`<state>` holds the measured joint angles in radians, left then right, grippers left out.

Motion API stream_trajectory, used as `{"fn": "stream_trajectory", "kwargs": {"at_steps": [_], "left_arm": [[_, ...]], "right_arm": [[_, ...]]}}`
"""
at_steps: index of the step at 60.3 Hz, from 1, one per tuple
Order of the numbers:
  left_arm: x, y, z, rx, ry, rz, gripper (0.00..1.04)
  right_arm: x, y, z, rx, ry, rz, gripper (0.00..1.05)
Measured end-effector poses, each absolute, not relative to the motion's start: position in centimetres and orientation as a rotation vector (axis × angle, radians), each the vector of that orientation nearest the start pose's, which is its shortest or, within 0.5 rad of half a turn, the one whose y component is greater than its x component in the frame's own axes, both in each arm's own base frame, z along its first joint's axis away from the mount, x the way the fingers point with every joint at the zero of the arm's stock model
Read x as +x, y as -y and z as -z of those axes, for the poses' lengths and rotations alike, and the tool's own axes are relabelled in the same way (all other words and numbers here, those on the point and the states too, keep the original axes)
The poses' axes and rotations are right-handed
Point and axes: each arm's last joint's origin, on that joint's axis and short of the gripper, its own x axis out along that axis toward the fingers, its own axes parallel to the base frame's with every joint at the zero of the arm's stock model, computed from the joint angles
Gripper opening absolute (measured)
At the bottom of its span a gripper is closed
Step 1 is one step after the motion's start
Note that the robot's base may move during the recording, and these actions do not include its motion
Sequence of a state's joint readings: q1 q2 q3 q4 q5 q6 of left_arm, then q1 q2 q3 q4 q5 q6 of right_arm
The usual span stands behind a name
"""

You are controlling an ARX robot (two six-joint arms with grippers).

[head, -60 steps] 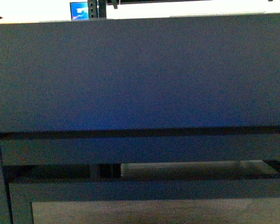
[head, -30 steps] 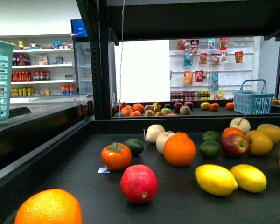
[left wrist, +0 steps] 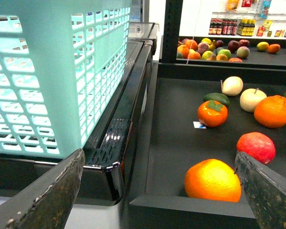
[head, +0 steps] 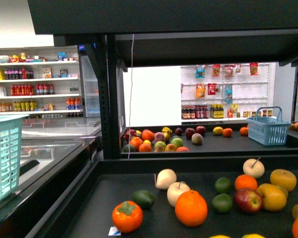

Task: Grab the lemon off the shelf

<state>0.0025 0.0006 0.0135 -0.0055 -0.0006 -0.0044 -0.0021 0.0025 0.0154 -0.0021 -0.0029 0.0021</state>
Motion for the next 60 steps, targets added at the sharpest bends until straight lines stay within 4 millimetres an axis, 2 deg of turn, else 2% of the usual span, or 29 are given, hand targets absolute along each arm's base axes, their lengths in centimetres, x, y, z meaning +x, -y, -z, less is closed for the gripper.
{"fn": "stream_trajectory", "kwargs": {"at_steps": [54, 60], "left_arm": [[9.69, -0.02, -16.75, -0.004, 0.007, -0.003, 0.97], [9.92, -0.09, -16.34, -0.181, -0.134, 0.098, 0.97]], "right_arm": [[9.69, 0.01, -16.84, 0.002, 0.011, -0.001, 0.97], [9.69, 0.01, -16.84, 0.002, 0.011, -0.002, 0.97]]}}
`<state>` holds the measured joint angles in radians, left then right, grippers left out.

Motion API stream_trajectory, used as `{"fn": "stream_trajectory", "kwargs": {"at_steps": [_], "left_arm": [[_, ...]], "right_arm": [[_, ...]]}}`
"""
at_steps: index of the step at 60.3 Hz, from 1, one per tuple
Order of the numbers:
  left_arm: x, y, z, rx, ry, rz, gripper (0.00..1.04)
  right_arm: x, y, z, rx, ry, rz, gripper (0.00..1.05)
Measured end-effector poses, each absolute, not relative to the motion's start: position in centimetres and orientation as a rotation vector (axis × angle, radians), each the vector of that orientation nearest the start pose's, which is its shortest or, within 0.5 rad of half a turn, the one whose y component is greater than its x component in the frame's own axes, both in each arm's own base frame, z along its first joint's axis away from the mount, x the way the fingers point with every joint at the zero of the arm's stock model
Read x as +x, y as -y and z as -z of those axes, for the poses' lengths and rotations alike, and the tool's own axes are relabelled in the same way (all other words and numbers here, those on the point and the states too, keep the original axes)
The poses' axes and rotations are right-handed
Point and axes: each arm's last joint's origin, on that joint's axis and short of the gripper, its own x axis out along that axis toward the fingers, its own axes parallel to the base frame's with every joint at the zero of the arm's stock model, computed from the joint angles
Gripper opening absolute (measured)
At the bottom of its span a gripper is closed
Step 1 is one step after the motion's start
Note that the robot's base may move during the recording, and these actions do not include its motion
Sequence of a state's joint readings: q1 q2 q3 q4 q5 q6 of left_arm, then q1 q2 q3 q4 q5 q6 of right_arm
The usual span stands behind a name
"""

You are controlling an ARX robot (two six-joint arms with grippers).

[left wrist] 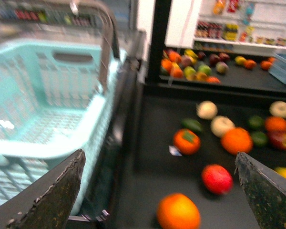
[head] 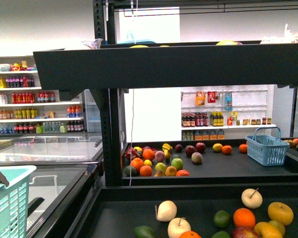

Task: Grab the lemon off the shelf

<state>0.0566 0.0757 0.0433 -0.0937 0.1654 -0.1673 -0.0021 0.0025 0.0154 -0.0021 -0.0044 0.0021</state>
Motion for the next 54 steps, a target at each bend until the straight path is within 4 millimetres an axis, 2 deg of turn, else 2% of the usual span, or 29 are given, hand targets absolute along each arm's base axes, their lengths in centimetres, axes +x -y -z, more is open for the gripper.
{"fn": "stream_trajectory", "kwargs": {"at_steps": [1, 10, 15, 22, 33, 44, 54], "left_arm": [[12.2, -1.9, -20.0, -0.522, -0.134, 0.147, 0.97], [15.6, -4.5, -24.8, -0.709, -0.112, 0.179, 0.97], [17.7, -6.5, -26.3, -0.831, -0.113, 0.136, 0.97], [20.2, -8.9, -26.9, -0.989, -0.129, 0.097, 0.97], [24.2, -11.6, -26.2, -1.158, -0.171, 0.041, 0.97], [27.4, -12.5, -26.3, -1.209, -0.146, 0.056, 0.97], [29.5, -12.7, -26.0, -1.246, -0.154, 0.037, 0.97]], "right_arm": [[9.7, 0.0, -16.8, 0.002, 0.011, -0.001, 0.97], [9.7, 0.0, -16.8, 0.002, 0.011, -0.002, 0.97], [9.7, 0.0, -16.8, 0.002, 0.011, -0.001, 0.97], [9.7, 0.0, -16.8, 0.002, 0.011, -0.001, 0.97], [9.7, 0.0, -16.8, 0.002, 0.011, -0.001, 0.97], [9.7, 0.0, -16.8, 0.002, 0.011, -0.001, 0.97], [9.7, 0.0, -16.8, 0.002, 0.011, -0.002, 0.97]]}}
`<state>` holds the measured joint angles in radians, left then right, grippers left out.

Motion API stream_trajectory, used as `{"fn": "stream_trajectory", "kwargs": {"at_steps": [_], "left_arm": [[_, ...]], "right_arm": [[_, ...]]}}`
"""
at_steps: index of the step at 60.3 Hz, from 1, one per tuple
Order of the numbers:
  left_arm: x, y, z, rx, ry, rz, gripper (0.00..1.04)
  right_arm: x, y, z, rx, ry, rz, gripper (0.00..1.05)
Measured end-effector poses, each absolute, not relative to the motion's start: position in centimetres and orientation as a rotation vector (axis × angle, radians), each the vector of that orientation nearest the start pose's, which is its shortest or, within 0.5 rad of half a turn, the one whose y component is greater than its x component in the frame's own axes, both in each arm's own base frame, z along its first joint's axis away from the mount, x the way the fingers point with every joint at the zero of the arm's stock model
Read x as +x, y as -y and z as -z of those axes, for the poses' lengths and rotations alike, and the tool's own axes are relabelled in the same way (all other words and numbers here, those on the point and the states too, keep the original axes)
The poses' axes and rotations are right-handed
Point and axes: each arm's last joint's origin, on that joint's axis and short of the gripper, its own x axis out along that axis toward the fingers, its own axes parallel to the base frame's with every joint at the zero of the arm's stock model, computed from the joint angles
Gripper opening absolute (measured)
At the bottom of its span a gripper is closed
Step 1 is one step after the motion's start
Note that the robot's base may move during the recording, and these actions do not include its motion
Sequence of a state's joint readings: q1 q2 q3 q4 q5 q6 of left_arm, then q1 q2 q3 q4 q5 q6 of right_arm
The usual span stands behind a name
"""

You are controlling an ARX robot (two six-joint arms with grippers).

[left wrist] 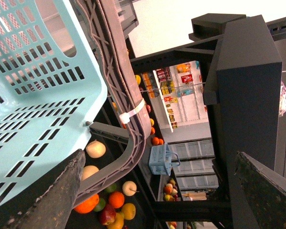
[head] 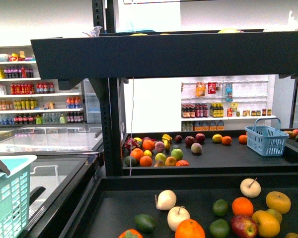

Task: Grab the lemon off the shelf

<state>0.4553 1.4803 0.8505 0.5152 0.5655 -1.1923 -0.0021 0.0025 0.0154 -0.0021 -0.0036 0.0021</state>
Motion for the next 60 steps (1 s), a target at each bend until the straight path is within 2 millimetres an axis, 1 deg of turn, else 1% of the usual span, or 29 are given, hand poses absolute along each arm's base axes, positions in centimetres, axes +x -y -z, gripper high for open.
{"fn": "stream_trajectory", "kwargs": {"at_steps": [10, 23, 31, 43, 57, 60], "left_arm": [[31.4, -13.1, -25.4, -1.264, -0.159, 0.013, 0.97], [33.6, -13.8, -25.5, -1.269, -0.117, 0.017, 0.97], [34.8, -14.0, -25.3, -1.282, -0.111, 0.007, 0.97], [37.2, -14.4, -24.9, -1.283, -0.096, -0.014, 0.97], [39.4, -14.5, -25.2, -1.282, -0.058, -0.008, 0.97], [39.5, -14.4, -25.3, -1.281, -0.055, -0.006, 0.97]], "right_arm": [[9.7, 0.0, -16.8, 0.002, 0.011, -0.001, 0.97], [9.7, 0.0, -16.8, 0.002, 0.011, -0.001, 0.97], [9.7, 0.0, -16.8, 0.002, 0.011, -0.002, 0.97], [9.7, 0.0, -16.8, 0.002, 0.011, -0.001, 0.97], [9.7, 0.0, -16.8, 0.002, 0.011, -0.001, 0.97], [9.7, 0.0, -16.8, 0.002, 0.011, -0.002, 0.97]]}}
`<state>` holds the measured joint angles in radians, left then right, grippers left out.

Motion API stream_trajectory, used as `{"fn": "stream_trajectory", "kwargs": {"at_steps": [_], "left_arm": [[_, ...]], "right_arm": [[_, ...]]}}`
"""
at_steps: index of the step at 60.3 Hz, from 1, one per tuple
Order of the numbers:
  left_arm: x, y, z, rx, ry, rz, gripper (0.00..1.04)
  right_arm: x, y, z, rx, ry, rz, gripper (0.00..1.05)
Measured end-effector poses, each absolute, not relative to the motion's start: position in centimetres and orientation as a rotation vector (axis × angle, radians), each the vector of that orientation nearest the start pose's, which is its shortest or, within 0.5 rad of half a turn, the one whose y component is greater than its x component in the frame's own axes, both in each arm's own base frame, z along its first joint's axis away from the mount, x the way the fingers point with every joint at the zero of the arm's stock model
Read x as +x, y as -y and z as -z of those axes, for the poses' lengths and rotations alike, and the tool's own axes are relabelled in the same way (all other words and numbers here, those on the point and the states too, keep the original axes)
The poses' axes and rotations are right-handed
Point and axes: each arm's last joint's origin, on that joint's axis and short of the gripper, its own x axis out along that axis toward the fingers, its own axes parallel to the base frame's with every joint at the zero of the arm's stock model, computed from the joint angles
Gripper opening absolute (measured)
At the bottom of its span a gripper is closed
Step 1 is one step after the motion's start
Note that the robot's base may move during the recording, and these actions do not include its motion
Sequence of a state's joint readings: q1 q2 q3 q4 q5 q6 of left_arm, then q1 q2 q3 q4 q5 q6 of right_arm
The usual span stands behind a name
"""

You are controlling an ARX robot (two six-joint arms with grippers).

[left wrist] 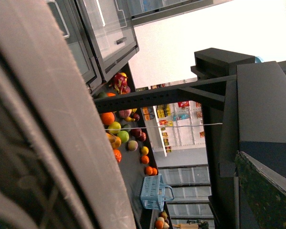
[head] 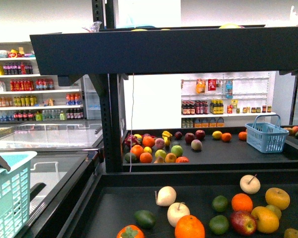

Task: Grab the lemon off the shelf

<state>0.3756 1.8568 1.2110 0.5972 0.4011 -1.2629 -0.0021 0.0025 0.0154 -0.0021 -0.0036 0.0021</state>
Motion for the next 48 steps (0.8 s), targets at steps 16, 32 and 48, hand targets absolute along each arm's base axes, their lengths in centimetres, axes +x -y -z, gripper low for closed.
{"fn": "stream_trajectory", "kwargs": {"at_steps": [16, 32, 48], "left_arm": [[39.8, -13.9, -24.9, -1.287, -0.053, -0.038, 0.55], [39.2, -13.4, -24.0, -1.317, -0.1, -0.062, 0.15], [36.4, -11.4, -25.3, -1.212, -0.156, 0.067, 0.1]], "right_arm": [[9.7, 0.0, -16.8, 0.002, 0.011, -0.001, 0.97], [9.7, 0.0, -16.8, 0.002, 0.011, -0.002, 0.97], [9.7, 0.0, -16.8, 0.002, 0.011, -0.001, 0.97]]}}
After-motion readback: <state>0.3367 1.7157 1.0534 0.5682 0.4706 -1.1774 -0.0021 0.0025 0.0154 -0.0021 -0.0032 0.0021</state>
